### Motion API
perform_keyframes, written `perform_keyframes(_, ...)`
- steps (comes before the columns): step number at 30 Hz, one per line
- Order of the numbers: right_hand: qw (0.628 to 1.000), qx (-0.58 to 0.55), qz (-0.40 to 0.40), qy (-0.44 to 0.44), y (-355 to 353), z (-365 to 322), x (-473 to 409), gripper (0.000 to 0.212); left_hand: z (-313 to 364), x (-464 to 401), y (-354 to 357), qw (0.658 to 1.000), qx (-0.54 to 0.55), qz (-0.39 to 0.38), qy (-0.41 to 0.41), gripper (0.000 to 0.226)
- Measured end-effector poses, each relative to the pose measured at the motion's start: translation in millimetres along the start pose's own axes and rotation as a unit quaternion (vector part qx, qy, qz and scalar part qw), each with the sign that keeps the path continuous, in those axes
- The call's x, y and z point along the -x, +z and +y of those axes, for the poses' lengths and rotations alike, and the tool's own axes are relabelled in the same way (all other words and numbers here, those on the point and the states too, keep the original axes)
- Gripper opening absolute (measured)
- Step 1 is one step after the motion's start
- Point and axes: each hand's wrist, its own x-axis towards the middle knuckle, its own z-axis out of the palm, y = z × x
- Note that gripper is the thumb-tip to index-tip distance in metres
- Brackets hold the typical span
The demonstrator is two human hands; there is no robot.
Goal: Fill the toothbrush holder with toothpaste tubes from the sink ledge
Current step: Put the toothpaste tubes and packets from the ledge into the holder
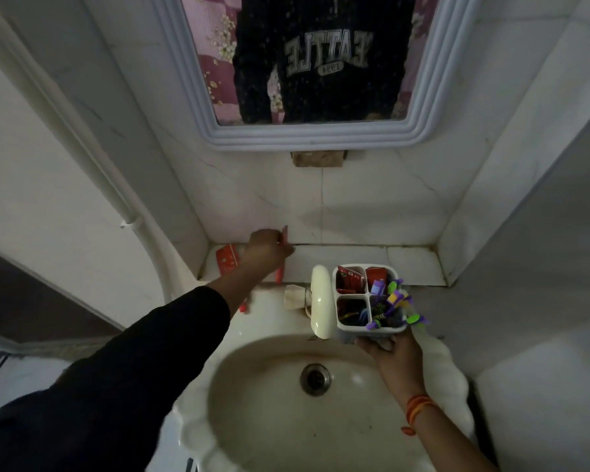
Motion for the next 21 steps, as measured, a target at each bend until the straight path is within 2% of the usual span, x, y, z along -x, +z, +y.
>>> perform_keyframes(2, 1.0, 0.005, -0.005, -0.002, 0.1, -0.8, 0.8, 0.058, 19.3, 16.5, -14.6, 0.996, 0.051, 0.026, 0.068, 0.025)
perform_keyframes(5, 1.0, 0.0, -0.011, -0.011, -1.5, -5.6, 4.6, 0.061, 46.6, 46.0, -41.5, 0.977, 0.114, 0.056, 0.174, 0.031)
perform_keyframes(7, 1.0, -0.015, -0.019, -0.001, -1.8, -11.8, 8.3, 0.064, 66.9, 66.3, -59.3, 0.962, 0.095, 0.074, 0.245, 0.032)
perform_keyframes(9, 0.999, -0.035, -0.019, 0.01, -1.9, -19.8, 11.3, 0.069, 84.1, 81.8, -70.6, 0.955, 0.064, 0.049, 0.287, 0.027)
perform_keyframes(12, 0.998, -0.06, -0.003, 0.004, -0.4, -5.6, 4.8, 0.072, 101.1, 102.3, -72.7, 0.939, -0.001, -0.041, 0.341, 0.024)
perform_keyframes(16, 0.999, -0.048, -0.001, 0.001, -0.2, -15.4, 11.3, 0.068, 108.4, 116.1, -51.1, 0.919, -0.13, -0.118, 0.354, 0.026)
perform_keyframes(19, 0.998, -0.063, 0.001, 0.003, 0.3, -17.7, 13.4, 0.072, 114.5, 121.9, -32.9, 0.892, -0.281, -0.133, 0.327, 0.026)
perform_keyframes(21, 0.998, -0.059, -0.004, 0.007, 0.5, -16.7, 12.8, 0.07, 120.4, 125.0, -24.8, 0.878, -0.338, -0.137, 0.31, 0.025)
